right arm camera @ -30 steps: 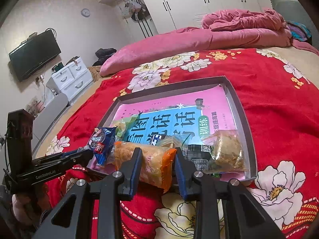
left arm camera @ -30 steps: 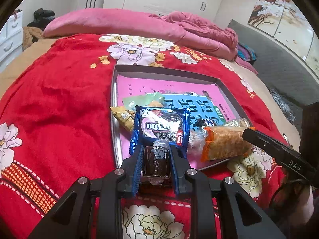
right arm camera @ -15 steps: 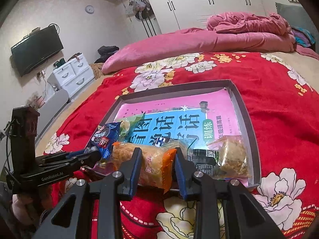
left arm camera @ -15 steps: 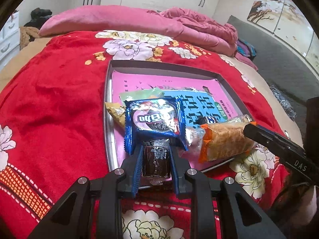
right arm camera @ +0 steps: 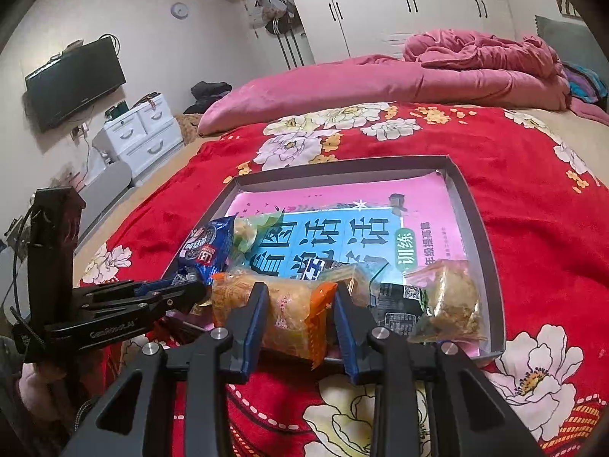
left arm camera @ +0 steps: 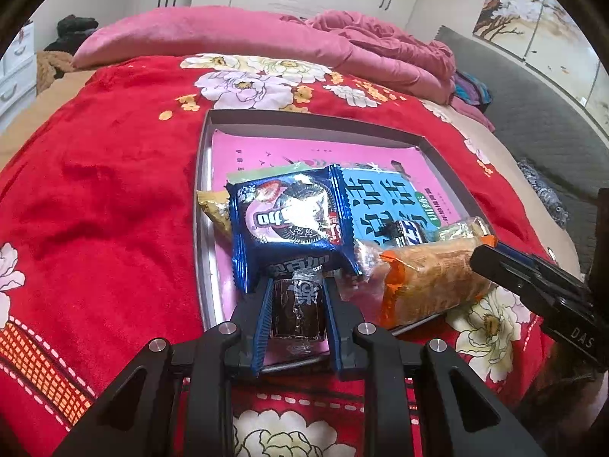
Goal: Organize snacks
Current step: 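Carry the candy over the tray with the left tool while the right carries the sausage roll, then lower and release the candy with the left tool while the right releases the sausage roll in the tray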
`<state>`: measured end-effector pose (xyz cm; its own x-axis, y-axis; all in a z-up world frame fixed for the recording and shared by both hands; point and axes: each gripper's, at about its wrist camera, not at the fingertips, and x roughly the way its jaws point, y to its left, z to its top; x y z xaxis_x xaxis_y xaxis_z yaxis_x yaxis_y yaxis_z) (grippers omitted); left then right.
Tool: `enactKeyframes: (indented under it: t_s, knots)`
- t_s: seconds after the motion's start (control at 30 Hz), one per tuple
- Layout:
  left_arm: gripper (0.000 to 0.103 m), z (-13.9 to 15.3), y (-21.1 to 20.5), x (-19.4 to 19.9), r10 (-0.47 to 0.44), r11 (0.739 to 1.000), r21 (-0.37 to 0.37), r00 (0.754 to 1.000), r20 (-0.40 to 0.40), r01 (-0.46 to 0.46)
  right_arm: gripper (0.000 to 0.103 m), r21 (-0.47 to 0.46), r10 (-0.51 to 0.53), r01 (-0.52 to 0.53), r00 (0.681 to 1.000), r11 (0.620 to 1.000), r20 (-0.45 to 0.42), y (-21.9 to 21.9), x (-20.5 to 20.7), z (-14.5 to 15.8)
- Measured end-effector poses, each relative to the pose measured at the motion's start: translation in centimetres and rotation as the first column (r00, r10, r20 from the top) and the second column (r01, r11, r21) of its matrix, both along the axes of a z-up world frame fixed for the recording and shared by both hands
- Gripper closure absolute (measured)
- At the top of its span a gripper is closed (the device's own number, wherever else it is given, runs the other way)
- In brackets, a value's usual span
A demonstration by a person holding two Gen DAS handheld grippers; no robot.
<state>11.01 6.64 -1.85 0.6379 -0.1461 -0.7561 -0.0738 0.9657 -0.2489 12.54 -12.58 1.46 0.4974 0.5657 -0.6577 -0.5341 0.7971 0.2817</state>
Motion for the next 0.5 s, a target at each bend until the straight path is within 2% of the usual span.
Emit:
enactKeyframes:
  t_s: [0.27, 0.5]
  knots:
    - [0.076, -0.1, 0.1, 0.2, -0.002, 1.0, 0.0, 1.0, -0.001, 0.002, 0.062, -0.013, -0.013, 0.013, 1.0, 1.0, 0.004, -0.3, -0.2, 0.1]
    - [0.071, -0.2, -0.1, 0.3, -0.007, 1.0, 0.005, 1.0, -0.005, 0.007, 0.057, 0.0, -0.037, 0.037, 0.999, 0.999, -0.004, -1.1, -0.3, 0.2]
